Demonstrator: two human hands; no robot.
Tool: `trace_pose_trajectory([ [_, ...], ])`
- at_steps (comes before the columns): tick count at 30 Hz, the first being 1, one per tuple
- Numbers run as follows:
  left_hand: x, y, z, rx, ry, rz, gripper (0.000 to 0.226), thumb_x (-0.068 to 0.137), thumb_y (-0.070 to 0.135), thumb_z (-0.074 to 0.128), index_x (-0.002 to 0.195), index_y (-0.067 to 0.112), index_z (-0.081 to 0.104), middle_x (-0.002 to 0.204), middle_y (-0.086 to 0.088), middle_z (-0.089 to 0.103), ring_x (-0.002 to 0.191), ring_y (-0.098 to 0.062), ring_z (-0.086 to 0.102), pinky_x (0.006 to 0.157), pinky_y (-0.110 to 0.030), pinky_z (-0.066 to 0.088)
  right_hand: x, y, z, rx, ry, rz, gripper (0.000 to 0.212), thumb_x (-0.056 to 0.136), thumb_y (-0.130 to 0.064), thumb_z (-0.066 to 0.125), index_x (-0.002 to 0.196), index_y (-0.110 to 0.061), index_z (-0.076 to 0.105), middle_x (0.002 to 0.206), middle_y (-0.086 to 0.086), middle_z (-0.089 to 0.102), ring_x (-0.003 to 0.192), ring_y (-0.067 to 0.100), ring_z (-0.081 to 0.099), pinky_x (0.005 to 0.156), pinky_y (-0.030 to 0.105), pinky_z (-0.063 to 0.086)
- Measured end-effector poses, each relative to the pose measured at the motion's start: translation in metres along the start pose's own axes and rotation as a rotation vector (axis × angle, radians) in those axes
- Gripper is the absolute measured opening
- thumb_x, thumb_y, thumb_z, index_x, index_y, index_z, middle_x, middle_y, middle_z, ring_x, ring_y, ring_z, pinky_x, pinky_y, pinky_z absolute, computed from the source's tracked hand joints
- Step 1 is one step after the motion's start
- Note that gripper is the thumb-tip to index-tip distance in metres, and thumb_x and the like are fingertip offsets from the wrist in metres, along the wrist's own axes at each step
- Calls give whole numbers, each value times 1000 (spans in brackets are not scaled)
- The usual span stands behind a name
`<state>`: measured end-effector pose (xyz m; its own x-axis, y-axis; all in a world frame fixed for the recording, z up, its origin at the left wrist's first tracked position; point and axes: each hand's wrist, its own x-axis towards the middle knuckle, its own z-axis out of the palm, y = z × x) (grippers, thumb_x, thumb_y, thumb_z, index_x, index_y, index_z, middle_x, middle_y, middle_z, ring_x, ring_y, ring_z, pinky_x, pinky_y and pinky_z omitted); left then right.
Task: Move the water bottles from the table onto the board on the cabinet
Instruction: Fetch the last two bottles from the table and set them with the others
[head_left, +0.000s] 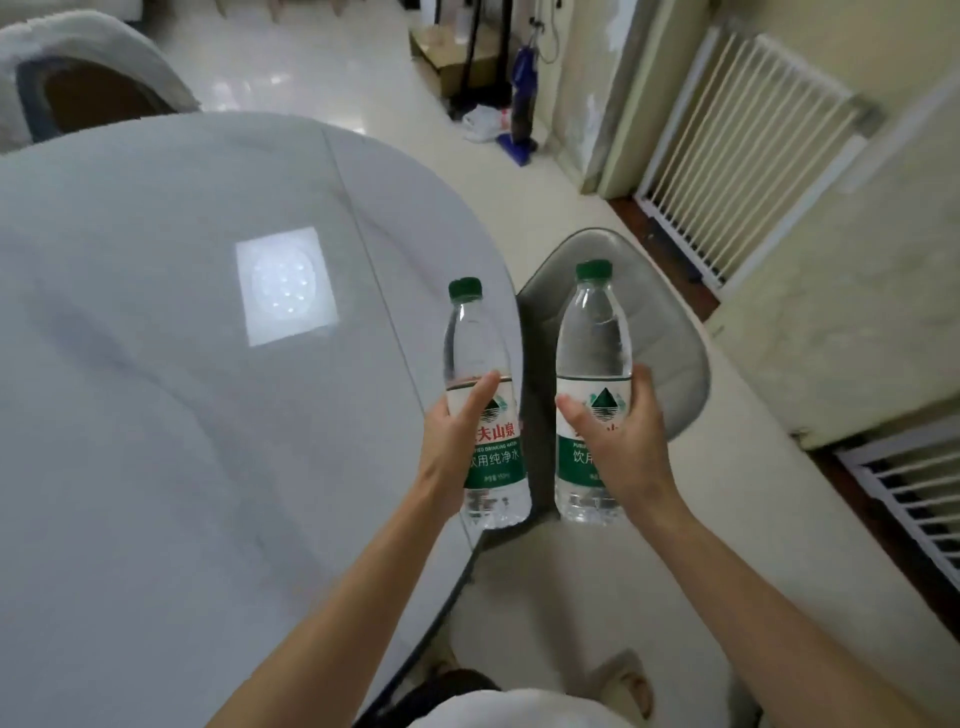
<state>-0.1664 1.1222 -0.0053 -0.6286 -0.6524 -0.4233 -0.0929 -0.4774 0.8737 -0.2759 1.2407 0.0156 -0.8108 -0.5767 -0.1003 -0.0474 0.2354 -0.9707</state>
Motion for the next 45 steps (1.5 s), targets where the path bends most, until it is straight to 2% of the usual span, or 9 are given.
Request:
trace_pose_trajectory([
  [6,7,-21,176,157,-133,61,45,75,49,70,101,14,62,85,-9,70,75,-22,70,73,-38,57,10,21,-182,59,145,-13,54,83,-22,73,128,-19,44,112,4,62,90,6,65,59,12,53],
  [13,17,-37,337,134,-243,66,26,89,38,58,100,15,62,78,-2,75,72,-18,73,67,-33,60,42,50,-332,83,219,-10,50,81,-23,75,120,-26,45,112,-1,65,96,12,67,72,23,58],
  [17,48,-35,388,185,-265,76,38,82,47,59,101,14,61,74,1,74,68,-15,72,61,-29,57,81,66,-373,93,249,18,51,80,-25,75,120,-28,44,109,-5,64,95,10,67,75,28,58],
  [22,126,-30,426,188,-215,80,29,86,41,61,97,14,62,75,-4,71,67,-17,70,60,-30,58,164,78,-397,80,251,36,52,81,-26,75,123,-24,43,110,-2,62,93,11,66,71,24,58],
  [28,245,9,459,123,-106,67,42,88,42,61,112,9,58,86,-10,69,70,-19,69,59,-31,57,300,60,-404,6,169,8,60,81,-27,74,131,-20,41,120,-1,57,102,11,62,72,19,57],
  [32,316,50,475,102,-38,72,47,87,44,62,115,6,58,91,-14,69,74,-23,69,62,-33,57,394,33,-399,-17,118,-37,57,81,-25,75,127,-21,42,114,-4,57,97,6,62,64,10,53],
  [35,361,80,485,111,-5,99,48,87,42,62,115,4,60,90,-14,70,75,-24,70,64,-35,56,463,18,-392,-35,78,-69,52,80,-26,75,121,-25,43,108,-9,59,97,8,63,76,22,57],
  [38,410,106,492,99,32,133,39,88,39,61,110,7,62,88,-12,71,74,-23,70,66,-36,57,538,9,-379,-59,-6,-109,55,79,-29,76,123,-24,44,110,-8,59,102,11,62,83,29,54],
  [45,540,167,500,22,217,232,42,74,48,65,99,14,65,79,-6,73,72,-20,72,62,-32,57,724,-12,-327,-14,-284,-164,58,79,-25,77,126,-16,44,105,-4,62,89,4,66,68,15,55],
])
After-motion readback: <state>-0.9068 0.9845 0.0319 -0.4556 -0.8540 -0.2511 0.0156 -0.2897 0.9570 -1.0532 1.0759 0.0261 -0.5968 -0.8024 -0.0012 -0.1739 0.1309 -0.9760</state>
